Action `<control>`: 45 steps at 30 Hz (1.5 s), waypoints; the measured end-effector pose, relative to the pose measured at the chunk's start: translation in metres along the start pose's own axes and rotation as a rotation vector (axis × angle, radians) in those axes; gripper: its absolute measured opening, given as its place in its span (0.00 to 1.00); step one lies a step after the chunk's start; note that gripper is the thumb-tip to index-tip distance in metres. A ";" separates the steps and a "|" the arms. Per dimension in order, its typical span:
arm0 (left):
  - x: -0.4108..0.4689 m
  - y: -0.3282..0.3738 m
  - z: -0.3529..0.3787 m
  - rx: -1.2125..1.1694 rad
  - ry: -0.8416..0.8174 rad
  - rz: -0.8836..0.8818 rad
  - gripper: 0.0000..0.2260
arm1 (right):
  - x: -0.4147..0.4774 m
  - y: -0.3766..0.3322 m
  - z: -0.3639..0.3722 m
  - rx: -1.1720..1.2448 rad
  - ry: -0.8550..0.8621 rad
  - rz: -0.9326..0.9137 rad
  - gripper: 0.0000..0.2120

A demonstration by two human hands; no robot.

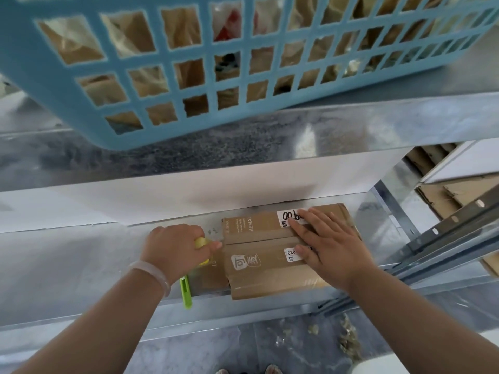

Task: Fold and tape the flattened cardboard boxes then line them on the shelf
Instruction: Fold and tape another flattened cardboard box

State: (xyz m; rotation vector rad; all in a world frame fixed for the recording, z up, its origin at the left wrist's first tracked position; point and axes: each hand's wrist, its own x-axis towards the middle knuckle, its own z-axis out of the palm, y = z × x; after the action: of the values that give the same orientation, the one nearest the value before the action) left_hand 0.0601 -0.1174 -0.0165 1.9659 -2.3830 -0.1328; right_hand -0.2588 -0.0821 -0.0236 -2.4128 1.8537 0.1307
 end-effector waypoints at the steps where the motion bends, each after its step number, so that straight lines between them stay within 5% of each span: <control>1: 0.000 0.000 0.001 -0.003 -0.017 -0.006 0.24 | 0.000 -0.001 0.001 -0.022 -0.002 0.001 0.30; 8: 0.002 0.007 0.000 0.056 -0.060 0.041 0.23 | 0.005 -0.051 -0.005 0.040 0.021 0.072 0.37; 15: -0.002 0.016 0.003 0.052 -0.038 0.040 0.22 | 0.009 -0.105 0.009 0.069 0.014 -0.079 0.37; 23: -0.014 -0.024 -0.002 -0.560 -0.141 0.176 0.11 | 0.008 -0.102 0.013 0.005 0.097 -0.087 0.38; 27: -0.008 -0.034 -0.007 -0.371 -0.140 0.288 0.26 | 0.007 -0.101 0.015 0.005 0.121 -0.080 0.39; 31: 0.001 -0.034 -0.013 -0.017 -0.228 0.330 0.23 | 0.007 -0.102 0.015 0.000 0.141 -0.083 0.39; 36: 0.006 -0.034 -0.010 0.097 -0.330 0.321 0.28 | 0.007 -0.102 0.016 0.012 0.162 -0.080 0.39; 41: 0.003 -0.048 -0.008 -0.274 -0.241 0.332 0.39 | 0.008 -0.100 0.020 0.008 0.168 -0.080 0.40; 45: -0.003 -0.053 0.000 -0.444 -0.118 0.325 0.25 | 0.008 -0.099 0.021 0.004 0.191 -0.083 0.40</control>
State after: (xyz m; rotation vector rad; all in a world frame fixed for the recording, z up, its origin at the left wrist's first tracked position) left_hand 0.1123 -0.1245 -0.0218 1.3963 -2.4301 -0.7075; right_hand -0.1610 -0.0615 -0.0434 -2.5751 1.8188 -0.1135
